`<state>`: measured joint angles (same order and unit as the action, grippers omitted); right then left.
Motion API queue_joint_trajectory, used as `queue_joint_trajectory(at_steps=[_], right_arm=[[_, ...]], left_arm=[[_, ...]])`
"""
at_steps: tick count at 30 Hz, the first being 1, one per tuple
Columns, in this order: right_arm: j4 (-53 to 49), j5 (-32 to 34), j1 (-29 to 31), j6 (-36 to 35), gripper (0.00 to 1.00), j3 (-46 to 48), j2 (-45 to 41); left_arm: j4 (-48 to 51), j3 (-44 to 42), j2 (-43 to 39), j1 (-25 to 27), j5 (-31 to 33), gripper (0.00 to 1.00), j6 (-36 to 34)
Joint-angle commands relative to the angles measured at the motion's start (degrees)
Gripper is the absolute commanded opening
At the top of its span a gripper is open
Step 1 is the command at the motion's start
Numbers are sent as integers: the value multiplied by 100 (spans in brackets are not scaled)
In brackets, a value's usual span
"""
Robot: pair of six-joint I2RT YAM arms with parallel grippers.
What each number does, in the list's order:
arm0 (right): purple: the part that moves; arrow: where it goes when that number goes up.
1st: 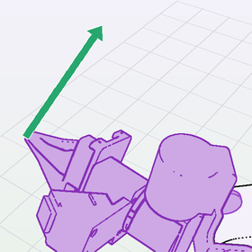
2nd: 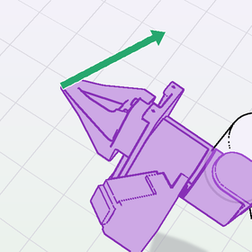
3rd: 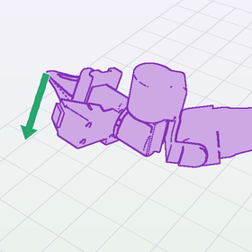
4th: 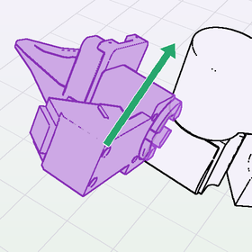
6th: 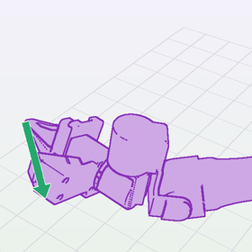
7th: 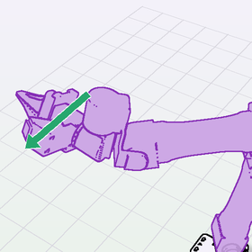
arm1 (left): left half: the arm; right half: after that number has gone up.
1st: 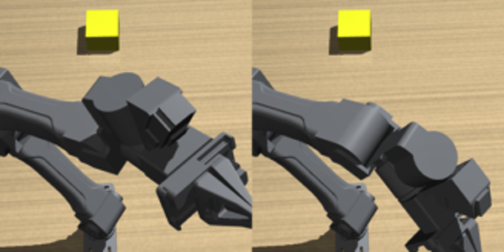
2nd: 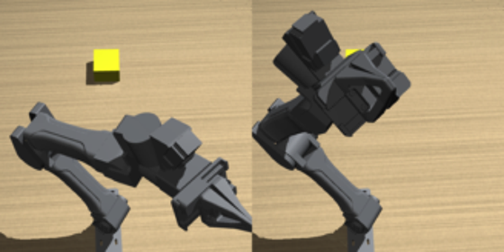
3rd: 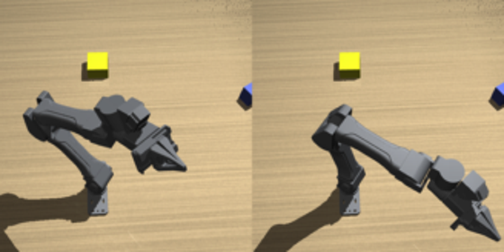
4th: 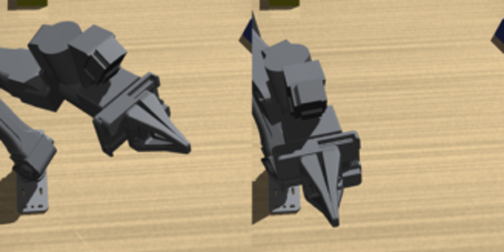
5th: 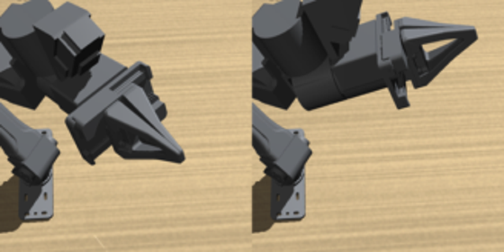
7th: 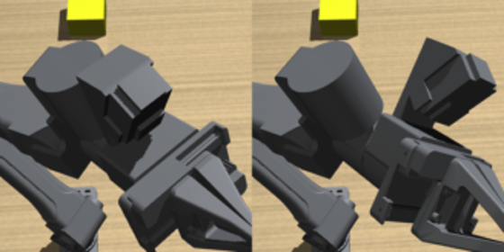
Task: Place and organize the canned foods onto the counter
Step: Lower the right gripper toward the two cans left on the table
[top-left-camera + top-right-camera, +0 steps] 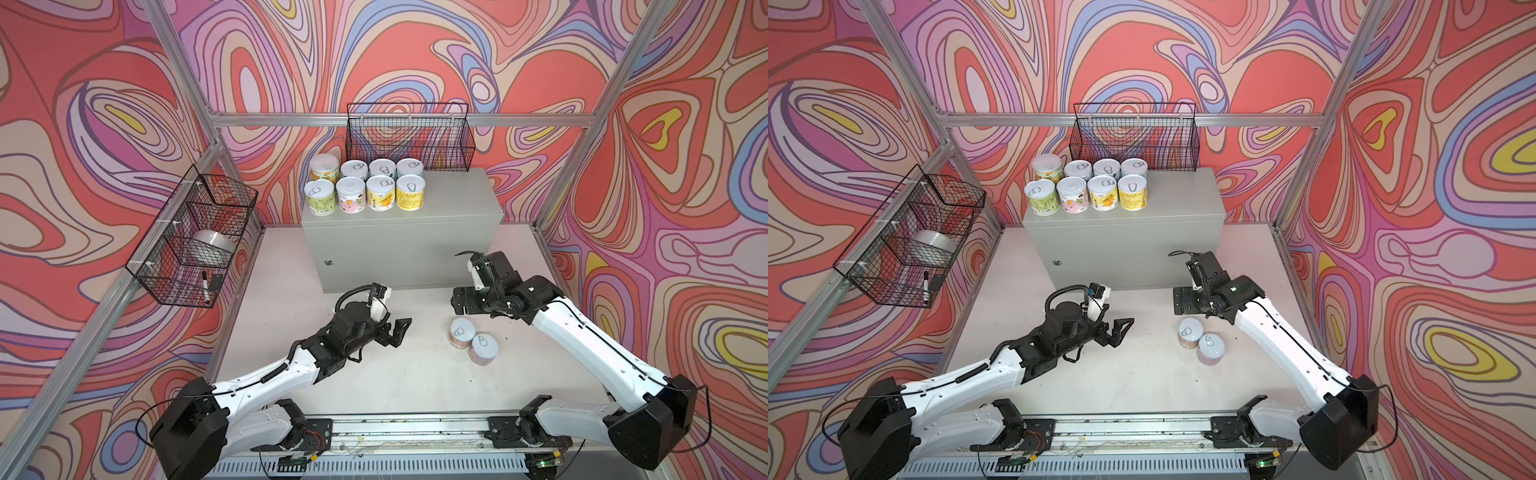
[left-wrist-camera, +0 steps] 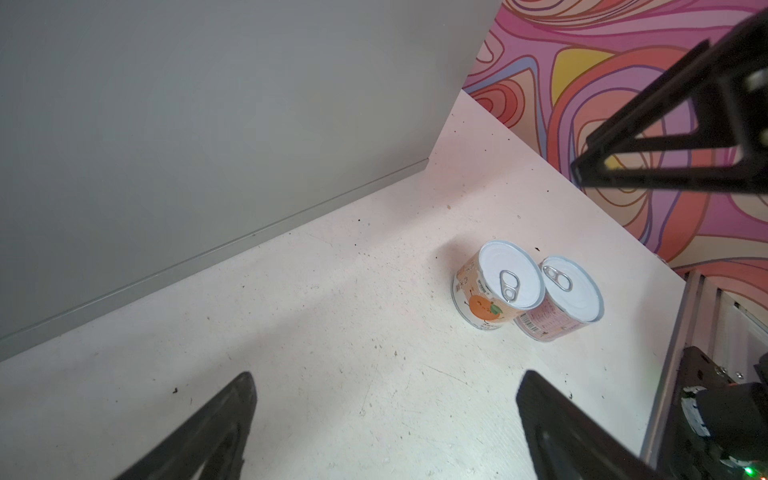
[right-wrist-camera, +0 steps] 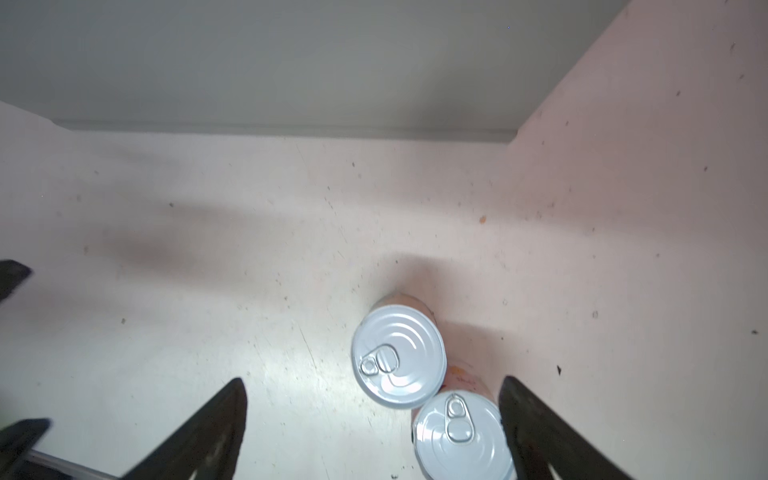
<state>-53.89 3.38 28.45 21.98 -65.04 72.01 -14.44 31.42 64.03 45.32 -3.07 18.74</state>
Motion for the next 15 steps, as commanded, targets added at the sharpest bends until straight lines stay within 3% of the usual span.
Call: queue_joint_trajectory(at_steps=[1,15], right_arm=[[23,-120,-6,300,98,445,-19],[1405,-357,0,269,98,1430,532]], left_arm=[[-167,-134,-274,56,-21,100,138],[248,-696,-826,65,197,100,86]])
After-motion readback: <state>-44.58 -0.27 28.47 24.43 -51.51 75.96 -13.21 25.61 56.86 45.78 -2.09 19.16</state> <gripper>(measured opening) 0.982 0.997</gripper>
